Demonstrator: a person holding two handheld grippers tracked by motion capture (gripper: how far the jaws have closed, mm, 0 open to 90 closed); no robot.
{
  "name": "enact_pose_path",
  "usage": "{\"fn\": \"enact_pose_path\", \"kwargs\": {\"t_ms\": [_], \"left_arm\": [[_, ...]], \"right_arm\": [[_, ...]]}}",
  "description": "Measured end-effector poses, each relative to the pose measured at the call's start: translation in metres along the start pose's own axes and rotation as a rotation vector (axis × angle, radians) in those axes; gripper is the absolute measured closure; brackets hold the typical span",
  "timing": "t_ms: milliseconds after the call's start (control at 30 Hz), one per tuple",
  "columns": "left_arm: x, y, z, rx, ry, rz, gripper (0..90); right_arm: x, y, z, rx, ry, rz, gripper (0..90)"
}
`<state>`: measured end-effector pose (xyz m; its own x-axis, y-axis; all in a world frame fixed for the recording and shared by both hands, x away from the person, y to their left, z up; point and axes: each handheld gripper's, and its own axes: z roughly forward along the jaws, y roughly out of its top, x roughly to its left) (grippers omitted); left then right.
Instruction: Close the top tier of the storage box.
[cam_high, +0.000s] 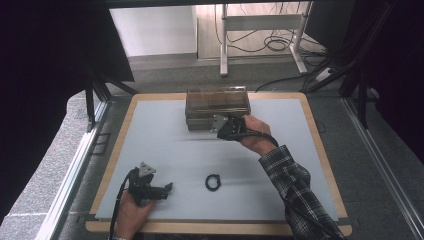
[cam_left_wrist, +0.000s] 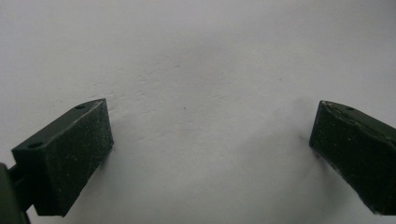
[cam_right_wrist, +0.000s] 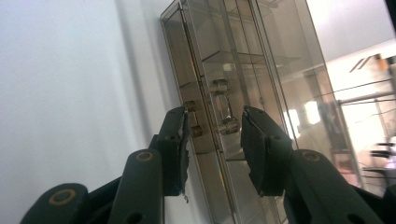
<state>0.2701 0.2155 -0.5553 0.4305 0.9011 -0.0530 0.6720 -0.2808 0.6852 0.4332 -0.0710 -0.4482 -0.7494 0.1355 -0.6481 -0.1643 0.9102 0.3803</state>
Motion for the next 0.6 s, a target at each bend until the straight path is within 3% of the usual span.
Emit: {"fn": "enact_pose_path", "kwargs": {"t_ms": [233, 500, 600], "left_arm": [[0.000, 0.000, 0.000, 0.000, 0.000, 0.000, 0.0], [0.000, 0.000, 0.000, -0.001, 0.000, 0.000, 0.0], [0.000, 0.000, 0.000, -0.001, 0.000, 0.000, 0.0]], "right_arm": [[-0.011, -0.005, -0.001, -0.041, 0.073, 0.085, 60.0], [-0.021, -0.008, -0.001, -0.048, 0.137, 0.103, 59.7], [-0.026, -0.009, -0.001, -0.064, 0.186, 0.125, 59.7]]}}
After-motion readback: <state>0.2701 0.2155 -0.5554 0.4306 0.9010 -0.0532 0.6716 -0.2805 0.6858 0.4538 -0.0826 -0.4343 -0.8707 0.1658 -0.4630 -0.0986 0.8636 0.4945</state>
